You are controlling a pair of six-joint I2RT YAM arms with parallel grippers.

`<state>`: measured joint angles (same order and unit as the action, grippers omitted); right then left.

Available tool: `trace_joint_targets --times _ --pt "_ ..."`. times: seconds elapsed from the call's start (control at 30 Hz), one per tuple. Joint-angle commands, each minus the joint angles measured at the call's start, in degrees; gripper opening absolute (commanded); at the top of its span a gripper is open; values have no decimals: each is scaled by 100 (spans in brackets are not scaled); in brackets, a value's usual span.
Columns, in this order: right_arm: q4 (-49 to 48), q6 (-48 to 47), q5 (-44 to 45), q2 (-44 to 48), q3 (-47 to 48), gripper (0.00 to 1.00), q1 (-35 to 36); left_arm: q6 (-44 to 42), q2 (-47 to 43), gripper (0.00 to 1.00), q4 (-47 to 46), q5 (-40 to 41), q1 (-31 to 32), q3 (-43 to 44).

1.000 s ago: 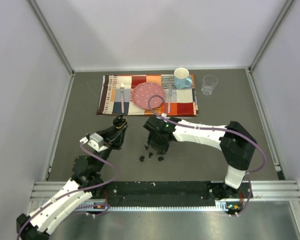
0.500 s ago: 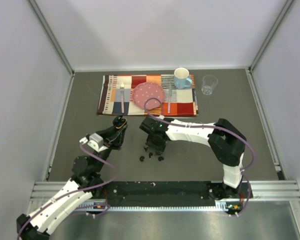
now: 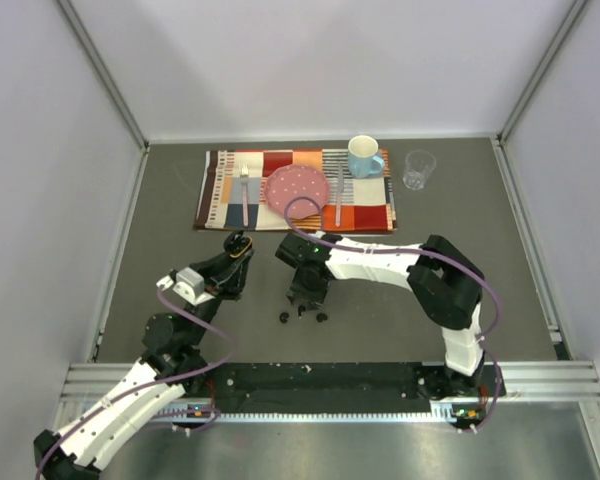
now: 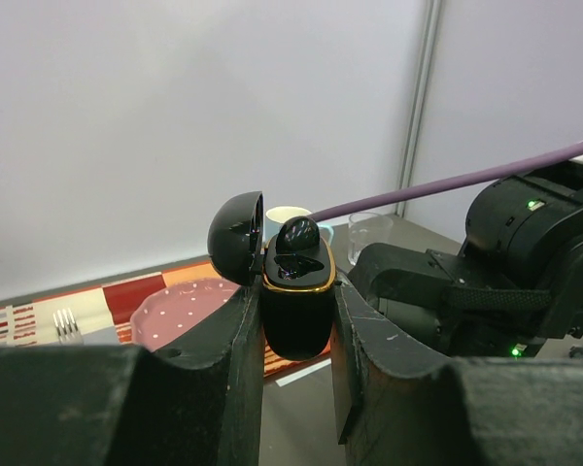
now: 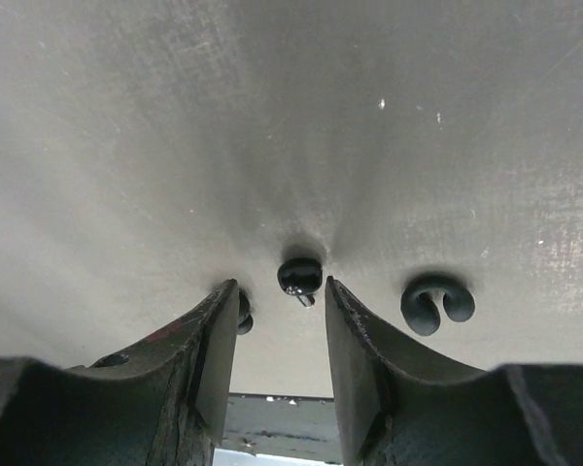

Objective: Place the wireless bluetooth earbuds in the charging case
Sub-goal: Pick up the earbud from the center of the board.

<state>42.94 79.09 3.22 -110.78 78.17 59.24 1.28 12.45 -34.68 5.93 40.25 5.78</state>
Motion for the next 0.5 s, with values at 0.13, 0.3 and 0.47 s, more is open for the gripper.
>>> trace_joint_targets --times 0.13,0.3,0.47 --pt "145 -25 38 -189 242 40 43 -75 -67 0 -136 101 -26 -77" --pt "171 -34 56 -233 234 39 52 -75 -41 0 -180 101 -26 -112" --pt "180 -69 73 -303 260 36 35 -75 -41 0 -180 127 -17 -121"
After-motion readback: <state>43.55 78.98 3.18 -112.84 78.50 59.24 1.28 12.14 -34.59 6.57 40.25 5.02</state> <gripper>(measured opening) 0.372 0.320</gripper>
